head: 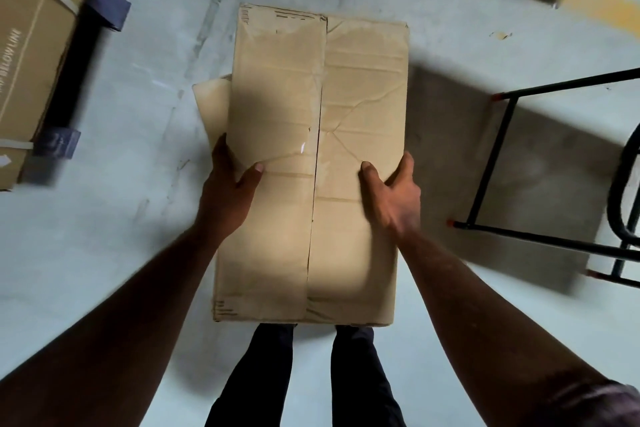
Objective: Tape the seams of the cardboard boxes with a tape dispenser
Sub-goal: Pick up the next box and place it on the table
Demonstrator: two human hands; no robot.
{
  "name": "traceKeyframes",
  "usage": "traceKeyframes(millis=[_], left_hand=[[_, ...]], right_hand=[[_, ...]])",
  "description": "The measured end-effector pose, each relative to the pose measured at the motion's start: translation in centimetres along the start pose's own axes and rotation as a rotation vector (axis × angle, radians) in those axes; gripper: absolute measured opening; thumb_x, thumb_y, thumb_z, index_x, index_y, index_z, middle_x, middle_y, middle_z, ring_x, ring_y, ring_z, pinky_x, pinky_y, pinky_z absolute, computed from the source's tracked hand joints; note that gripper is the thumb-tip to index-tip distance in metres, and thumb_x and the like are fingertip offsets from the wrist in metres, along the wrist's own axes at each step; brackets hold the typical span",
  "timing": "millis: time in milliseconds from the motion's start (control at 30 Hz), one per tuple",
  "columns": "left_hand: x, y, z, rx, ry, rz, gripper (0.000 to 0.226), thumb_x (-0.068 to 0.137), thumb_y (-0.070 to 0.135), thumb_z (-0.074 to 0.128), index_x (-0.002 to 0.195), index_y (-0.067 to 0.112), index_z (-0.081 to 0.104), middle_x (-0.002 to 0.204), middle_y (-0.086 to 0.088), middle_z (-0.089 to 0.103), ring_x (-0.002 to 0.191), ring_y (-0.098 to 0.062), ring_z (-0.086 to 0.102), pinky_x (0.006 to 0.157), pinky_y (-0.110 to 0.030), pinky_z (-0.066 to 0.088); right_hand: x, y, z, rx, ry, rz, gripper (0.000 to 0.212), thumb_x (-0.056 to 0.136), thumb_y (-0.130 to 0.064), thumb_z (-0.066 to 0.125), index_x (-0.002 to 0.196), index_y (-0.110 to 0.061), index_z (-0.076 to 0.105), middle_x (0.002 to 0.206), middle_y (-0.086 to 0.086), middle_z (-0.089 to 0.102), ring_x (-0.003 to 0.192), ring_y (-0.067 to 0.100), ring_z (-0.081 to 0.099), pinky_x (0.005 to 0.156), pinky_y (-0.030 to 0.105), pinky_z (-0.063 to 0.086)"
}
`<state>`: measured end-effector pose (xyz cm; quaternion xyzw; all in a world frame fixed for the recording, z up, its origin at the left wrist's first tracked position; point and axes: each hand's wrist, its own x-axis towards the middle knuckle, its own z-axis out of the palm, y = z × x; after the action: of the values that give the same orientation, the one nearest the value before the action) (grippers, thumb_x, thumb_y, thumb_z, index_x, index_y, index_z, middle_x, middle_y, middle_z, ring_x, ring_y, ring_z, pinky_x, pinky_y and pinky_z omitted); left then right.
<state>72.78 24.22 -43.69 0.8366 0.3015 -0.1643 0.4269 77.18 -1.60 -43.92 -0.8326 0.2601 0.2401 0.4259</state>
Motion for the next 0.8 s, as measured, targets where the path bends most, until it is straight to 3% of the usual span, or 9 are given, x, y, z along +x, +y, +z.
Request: traceKeyframes(millis=[100, 233, 333, 433, 600, 800], left_hand=[[-1.6, 2.1, -1.0, 0.025, 0.012, -0.012, 0.080, 0.096, 0.051, 0.056, 0.159, 0.021, 0.017, 0.154, -0.005, 0.043, 0.135, -0.036, 0.047, 0.105, -0.036, 0.039], [-4.4, 5.7, -3.3, 0.048, 0.072, 0.009, 0.071, 0.095, 0.050, 0.058, 0.153, 0.020, 0.031, 0.146, -0.007, 0.052, 0.129, -0.036, 0.051, 0.100, -0.036, 0.040], [-6.9, 8.8, -5.9, 0.033, 0.110, 0.072, 0.072, 0.094, 0.054, 0.059, 0.153, 0.023, 0.032, 0.147, -0.006, 0.051, 0.131, -0.034, 0.050, 0.103, -0.039, 0.039], [-10.3, 12.7, -8.9, -0.001, 0.126, 0.140, 0.074, 0.090, 0.060, 0.061, 0.151, 0.026, 0.035, 0.145, -0.004, 0.052, 0.129, -0.031, 0.051, 0.097, -0.036, 0.038], [-17.0, 19.0, -13.0, -0.070, 0.192, 0.154, 0.062, 0.094, 0.054, 0.060, 0.147, 0.028, 0.042, 0.138, 0.002, 0.058, 0.126, -0.024, 0.054, 0.095, -0.032, 0.039], [-24.2, 25.2, -16.9, -0.075, 0.206, 0.196, 0.076, 0.075, 0.081, 0.053, 0.138, 0.038, 0.048, 0.130, 0.013, 0.063, 0.119, -0.016, 0.059, 0.105, -0.041, 0.046]], right_hand=[[-1.1, -1.5, -2.5, -0.014, -0.017, -0.039, 0.078, 0.092, -0.056, 0.064, 0.156, -0.030, 0.028, 0.128, 0.002, 0.065, 0.116, 0.024, 0.061, 0.099, 0.029, 0.045], [-3.3, -3.9, -6.3, -0.032, -0.037, -0.104, 0.078, 0.091, -0.060, 0.064, 0.154, -0.028, 0.030, 0.128, 0.000, 0.065, 0.114, 0.023, 0.062, 0.100, 0.032, 0.047], [-5.7, -6.4, -9.5, -0.042, -0.016, -0.143, 0.071, 0.091, -0.061, 0.063, 0.147, -0.025, 0.038, 0.113, -0.005, 0.067, 0.104, 0.021, 0.063, 0.090, 0.030, 0.047], [-9.2, -9.4, -13.5, -0.035, 0.008, -0.191, 0.066, 0.092, -0.062, 0.062, 0.141, -0.022, 0.044, 0.094, -0.012, 0.060, 0.095, 0.020, 0.061, 0.083, 0.028, 0.043], [-15.2, -14.1, -20.0, -0.004, 0.006, -0.264, 0.067, 0.091, -0.066, 0.060, 0.141, -0.024, 0.046, 0.122, 0.001, 0.067, 0.108, 0.026, 0.064, 0.087, 0.029, 0.045], [-21.6, -18.6, -28.3, -0.026, 0.020, -0.332, 0.065, 0.091, -0.065, 0.059, 0.138, -0.021, 0.046, 0.130, 0.006, 0.063, 0.115, 0.030, 0.061, 0.087, 0.034, 0.047]])
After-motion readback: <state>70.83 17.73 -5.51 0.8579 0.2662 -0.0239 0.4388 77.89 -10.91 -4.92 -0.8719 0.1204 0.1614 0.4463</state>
